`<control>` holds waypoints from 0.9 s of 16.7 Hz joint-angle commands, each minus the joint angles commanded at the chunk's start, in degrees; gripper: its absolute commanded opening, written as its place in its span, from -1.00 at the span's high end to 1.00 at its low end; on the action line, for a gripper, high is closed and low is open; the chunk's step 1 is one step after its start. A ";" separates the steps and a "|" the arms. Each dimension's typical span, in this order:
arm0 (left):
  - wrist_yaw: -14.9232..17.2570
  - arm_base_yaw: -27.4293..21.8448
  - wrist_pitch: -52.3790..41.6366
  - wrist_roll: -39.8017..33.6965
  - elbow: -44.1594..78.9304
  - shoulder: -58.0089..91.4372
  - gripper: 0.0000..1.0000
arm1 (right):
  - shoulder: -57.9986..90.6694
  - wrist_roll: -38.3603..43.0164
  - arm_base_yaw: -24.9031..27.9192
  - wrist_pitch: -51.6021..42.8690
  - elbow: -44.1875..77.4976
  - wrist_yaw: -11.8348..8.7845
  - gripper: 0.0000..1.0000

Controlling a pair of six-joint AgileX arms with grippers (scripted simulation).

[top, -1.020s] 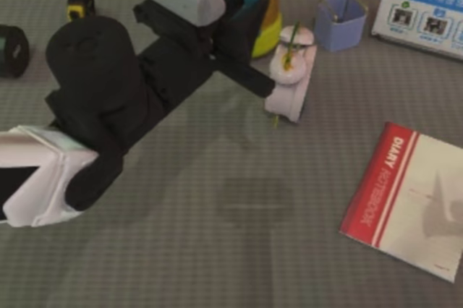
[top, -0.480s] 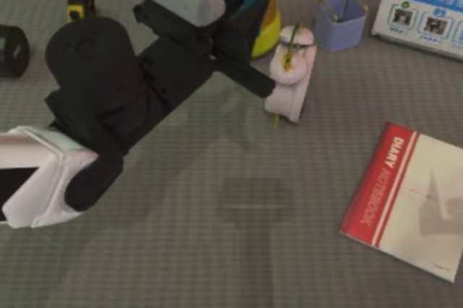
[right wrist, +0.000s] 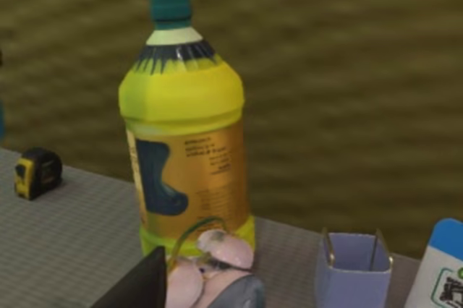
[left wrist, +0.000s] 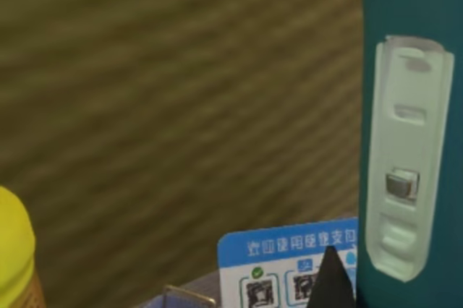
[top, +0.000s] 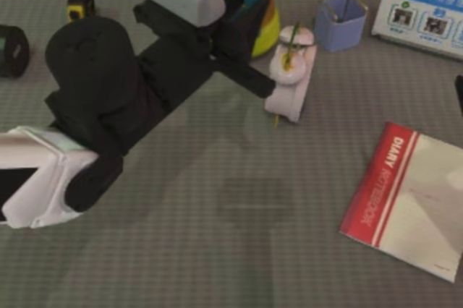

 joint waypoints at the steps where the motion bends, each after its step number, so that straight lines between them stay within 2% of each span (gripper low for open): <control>1: 0.00 0.00 0.00 0.00 0.00 0.00 1.00 | 5.01 -0.13 2.00 1.76 2.90 -1.21 -1.00; 5: 0.00 0.00 0.00 0.00 0.00 0.00 1.00 | 23.29 -0.66 9.33 8.18 13.51 -5.62 -1.00; 8: 0.00 0.00 0.00 0.00 0.00 0.00 1.00 | 32.97 -1.08 13.48 11.57 19.30 -8.10 -1.00; 11: 0.00 0.00 0.00 0.00 0.00 0.00 1.00 | 37.67 -1.34 15.69 13.24 22.25 -9.42 -1.00; 15: 0.00 0.00 0.00 0.00 0.00 0.00 1.00 | 38.13 -1.37 15.91 13.39 22.54 -9.55 -1.00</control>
